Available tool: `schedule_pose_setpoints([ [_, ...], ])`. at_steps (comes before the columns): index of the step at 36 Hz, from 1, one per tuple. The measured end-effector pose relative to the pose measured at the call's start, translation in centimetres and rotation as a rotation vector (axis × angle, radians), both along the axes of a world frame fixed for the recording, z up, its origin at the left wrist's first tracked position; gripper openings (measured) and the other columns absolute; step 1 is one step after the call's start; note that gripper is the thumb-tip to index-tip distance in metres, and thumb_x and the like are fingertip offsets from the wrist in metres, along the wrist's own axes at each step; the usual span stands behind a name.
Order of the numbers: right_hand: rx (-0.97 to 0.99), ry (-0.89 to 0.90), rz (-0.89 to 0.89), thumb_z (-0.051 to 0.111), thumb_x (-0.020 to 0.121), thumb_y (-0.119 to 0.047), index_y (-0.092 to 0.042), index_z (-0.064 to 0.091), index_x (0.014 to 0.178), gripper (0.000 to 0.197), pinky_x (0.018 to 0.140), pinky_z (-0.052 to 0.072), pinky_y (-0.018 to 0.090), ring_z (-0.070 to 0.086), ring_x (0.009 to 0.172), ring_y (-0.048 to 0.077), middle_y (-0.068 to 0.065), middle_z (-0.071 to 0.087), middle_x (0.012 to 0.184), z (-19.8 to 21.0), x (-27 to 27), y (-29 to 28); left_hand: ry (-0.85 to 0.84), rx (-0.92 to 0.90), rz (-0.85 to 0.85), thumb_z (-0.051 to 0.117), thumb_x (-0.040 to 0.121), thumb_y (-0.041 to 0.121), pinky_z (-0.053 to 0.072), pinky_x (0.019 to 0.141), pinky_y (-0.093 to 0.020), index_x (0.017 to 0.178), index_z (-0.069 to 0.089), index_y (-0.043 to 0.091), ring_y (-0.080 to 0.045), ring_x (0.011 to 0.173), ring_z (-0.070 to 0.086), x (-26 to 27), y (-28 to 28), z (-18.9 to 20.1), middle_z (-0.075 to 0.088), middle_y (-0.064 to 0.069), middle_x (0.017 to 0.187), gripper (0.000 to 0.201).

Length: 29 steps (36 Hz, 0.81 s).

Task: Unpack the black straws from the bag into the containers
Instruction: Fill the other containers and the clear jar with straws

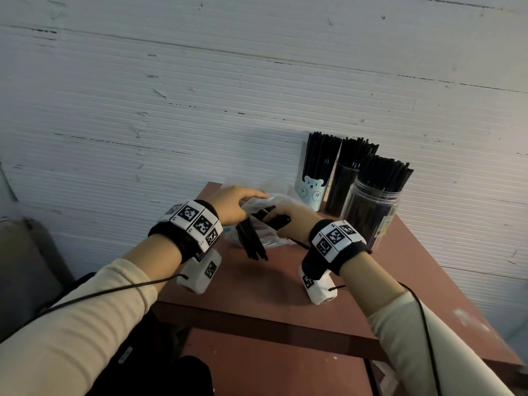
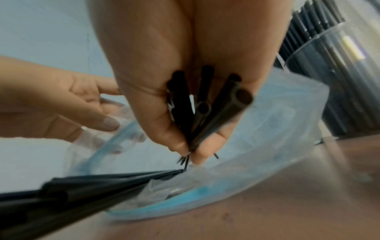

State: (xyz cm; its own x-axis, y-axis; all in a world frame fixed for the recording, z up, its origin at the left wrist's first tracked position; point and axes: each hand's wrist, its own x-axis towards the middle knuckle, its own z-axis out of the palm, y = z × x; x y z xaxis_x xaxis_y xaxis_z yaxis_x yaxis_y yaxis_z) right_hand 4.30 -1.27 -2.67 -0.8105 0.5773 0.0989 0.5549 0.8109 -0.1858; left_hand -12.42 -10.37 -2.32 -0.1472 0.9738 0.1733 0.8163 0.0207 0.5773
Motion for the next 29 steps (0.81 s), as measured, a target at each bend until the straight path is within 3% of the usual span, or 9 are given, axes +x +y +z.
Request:
schedule_pose_setpoints([
  [2,-0.09,0.009,0.031,0.062,0.083,0.0,-0.017,0.067,0.118,0.04,0.073,0.043,0.008,0.048,0.085,0.005,-0.008,0.05,0.104,0.8,1.7,-0.8,-0.008,0.001,0.021,0.051,0.082,-0.009,0.053,0.091,-0.033,0.129,0.056,0.044,-0.016,0.115,0.06,0.3,-0.1,-0.1,0.055,0.003,0.14,0.071],
  [4,-0.195,0.041,0.027,0.061,0.083,0.0,-0.019,0.066,0.121,0.042,0.06,0.039,0.001,0.046,0.073,-0.001,-0.007,0.05,0.104,1.3,3.4,-1.1,-0.024,0.007,0.034,0.05,0.082,-0.009,0.056,0.078,-0.035,0.129,0.056,0.042,-0.016,0.094,0.065,0.7,-0.1,-0.1,0.059,0.001,0.133,0.07],
  [6,-0.299,0.07,0.011,0.064,0.082,-0.006,-0.027,0.067,0.118,0.041,0.068,0.044,0.008,0.053,0.079,0.003,-0.007,0.056,0.105,1.5,4.9,-1.2,-0.026,0.039,0.043,0.051,0.082,-0.008,0.049,0.064,-0.025,0.127,0.06,0.036,-0.018,0.084,0.063,1.2,-0.1,0.0,0.062,-0.001,0.121,0.064],
  [9,-0.383,0.033,0.013,0.063,0.081,-0.008,-0.037,0.067,0.113,0.043,0.079,0.053,0.027,0.062,0.088,0.016,-0.004,0.064,0.105,2.2,7.1,-1.2,0.063,0.181,0.039,0.063,0.078,0.0,0.04,0.072,-0.019,0.114,0.066,0.03,-0.022,0.093,0.059,2.2,-0.3,0.3,0.056,-0.001,0.114,0.047],
  [12,-0.38,0.011,0.044,0.063,0.082,-0.007,-0.037,0.067,0.114,0.044,0.069,0.049,0.018,0.06,0.078,0.009,-0.005,0.064,0.1,3.3,9.0,-1.7,0.145,0.253,-0.089,0.073,0.076,0.01,0.031,0.08,-0.002,0.117,0.063,0.025,-0.009,0.099,0.049,4.5,-0.8,1.1,0.048,0.006,0.115,0.045],
  [18,-0.322,-0.008,0.1,0.064,0.08,-0.007,-0.04,0.067,0.11,0.044,0.063,0.052,0.026,0.062,0.069,0.014,-0.003,0.065,0.095,5.4,11.3,-3.4,0.32,0.121,-0.325,0.077,0.065,0.033,0.043,0.092,-0.028,0.128,0.052,0.027,-0.011,0.106,0.054,9.8,0.8,0.5,0.055,0.013,0.115,0.068],
  [22,-0.355,0.067,0.099,0.064,0.082,-0.003,-0.032,0.068,0.113,0.043,0.054,0.048,0.017,0.057,0.051,0.001,-0.01,0.064,0.082,6.9,12.8,-4.4,0.371,0.089,-0.215,0.065,0.085,0.027,0.047,0.081,-0.03,0.107,0.062,0.017,-0.02,0.094,0.062,12.6,1.3,1.0,0.066,0.0,0.099,0.024],
  [26,-0.172,0.202,0.061,0.068,0.086,-0.025,-0.037,0.067,0.111,0.028,0.079,0.052,0.019,0.064,0.082,0.001,-0.014,0.068,0.096,8.5,14.5,-4.4,0.239,0.084,-0.157,0.055,0.09,0.051,0.048,0.078,-0.031,0.1,0.066,0.022,-0.018,0.087,0.062,13.9,2.3,1.2,0.067,0.002,0.089,0.032],
  [29,-0.023,0.411,-0.008,0.065,0.086,-0.043,-0.038,0.066,0.112,0.026,0.084,0.049,0.019,0.062,0.091,0.002,-0.015,0.067,0.1,10.0,15.6,-4.1,0.002,0.16,-0.122,0.055,0.091,0.052,0.04,0.06,-0.027,0.07,0.06,0.019,-0.013,0.062,0.056,14.5,2.9,1.5,0.058,0.004,0.063,0.04],
])
